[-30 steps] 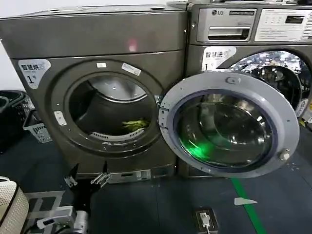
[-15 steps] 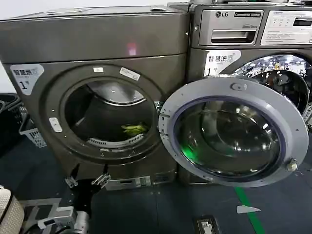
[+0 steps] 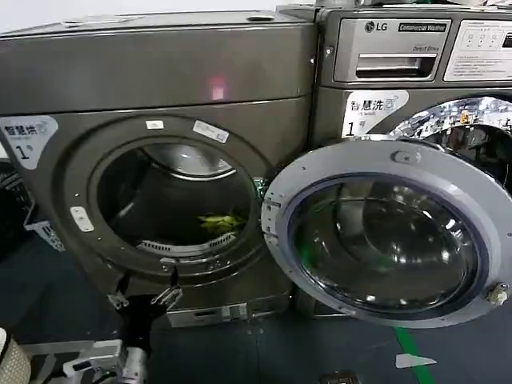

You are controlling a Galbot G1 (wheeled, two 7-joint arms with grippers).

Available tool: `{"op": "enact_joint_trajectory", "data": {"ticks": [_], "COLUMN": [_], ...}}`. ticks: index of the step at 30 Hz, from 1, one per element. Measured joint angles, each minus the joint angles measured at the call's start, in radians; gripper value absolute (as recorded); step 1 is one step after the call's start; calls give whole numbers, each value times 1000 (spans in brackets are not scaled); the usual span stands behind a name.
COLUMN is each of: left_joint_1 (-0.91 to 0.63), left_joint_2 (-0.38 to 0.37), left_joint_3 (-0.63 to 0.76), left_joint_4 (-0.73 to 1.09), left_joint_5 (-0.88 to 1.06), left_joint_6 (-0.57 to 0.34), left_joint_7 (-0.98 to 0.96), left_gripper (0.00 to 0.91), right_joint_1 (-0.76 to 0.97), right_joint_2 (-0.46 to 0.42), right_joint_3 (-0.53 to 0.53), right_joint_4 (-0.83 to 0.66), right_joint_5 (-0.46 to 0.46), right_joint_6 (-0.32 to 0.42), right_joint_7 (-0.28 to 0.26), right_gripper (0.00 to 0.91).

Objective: Grasp the clothes from the dryer.

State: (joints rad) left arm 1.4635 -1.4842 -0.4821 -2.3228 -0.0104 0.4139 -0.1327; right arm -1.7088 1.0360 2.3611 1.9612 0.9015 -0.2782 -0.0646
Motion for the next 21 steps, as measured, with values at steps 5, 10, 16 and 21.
{"op": "enact_joint_trajectory", "data": {"ticks": [5,10,16,21], "left_joint_1": [-4,-5,-6,-9], "left_joint_2": [-1,-6,-6,-7], "left_joint_3": [-2,-2,-2,-2], "left_joint_4": [4,9,10,11], "left_joint_5": [-1,-1,-1,-1], "left_joint_6": [-1,-2,-2,-2], "left_joint_7": [0,0,0,2], "left_gripper": [907,907,907,907], "right_joint_1": [2,2,3,2], "right_joint_2": [2,0,5,10], "right_joint_3": [-3,-3,-6,-4], "right_joint_4": [2,1,6,13], "right_joint_5": [-10,-15,-15,-15], "right_joint_6": [4,6,7,8], "right_joint_7": [-5,-6,-7,-11], "right_gripper": [907,907,907,907]}}
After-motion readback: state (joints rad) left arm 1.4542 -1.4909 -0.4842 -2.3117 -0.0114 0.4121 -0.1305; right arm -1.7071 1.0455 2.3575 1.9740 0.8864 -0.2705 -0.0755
